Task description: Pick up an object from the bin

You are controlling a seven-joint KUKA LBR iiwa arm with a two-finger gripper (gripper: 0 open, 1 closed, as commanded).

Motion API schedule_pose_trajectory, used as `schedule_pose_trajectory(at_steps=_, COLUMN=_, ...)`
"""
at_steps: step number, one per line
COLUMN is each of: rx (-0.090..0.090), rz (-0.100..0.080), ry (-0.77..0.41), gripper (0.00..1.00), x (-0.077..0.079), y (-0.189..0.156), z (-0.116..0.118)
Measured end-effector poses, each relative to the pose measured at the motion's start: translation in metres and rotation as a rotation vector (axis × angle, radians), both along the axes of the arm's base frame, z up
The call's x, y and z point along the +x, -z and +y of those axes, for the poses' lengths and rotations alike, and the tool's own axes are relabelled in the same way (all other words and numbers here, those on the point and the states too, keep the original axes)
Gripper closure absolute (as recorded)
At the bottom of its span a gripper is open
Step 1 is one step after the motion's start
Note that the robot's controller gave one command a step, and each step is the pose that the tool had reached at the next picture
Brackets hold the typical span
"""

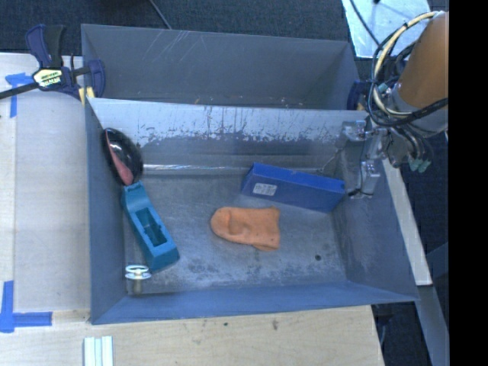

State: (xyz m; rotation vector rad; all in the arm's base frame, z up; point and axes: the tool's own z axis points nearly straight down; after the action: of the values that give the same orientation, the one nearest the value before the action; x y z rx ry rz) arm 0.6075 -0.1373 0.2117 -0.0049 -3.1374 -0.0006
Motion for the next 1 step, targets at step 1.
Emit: schedule_pose_trajectory(at_steps=1, rx=-0.002, rz=-0.009, ry=-0.003, gripper=0.00, x=0.0016, y=-0.0054, z=0.0006)
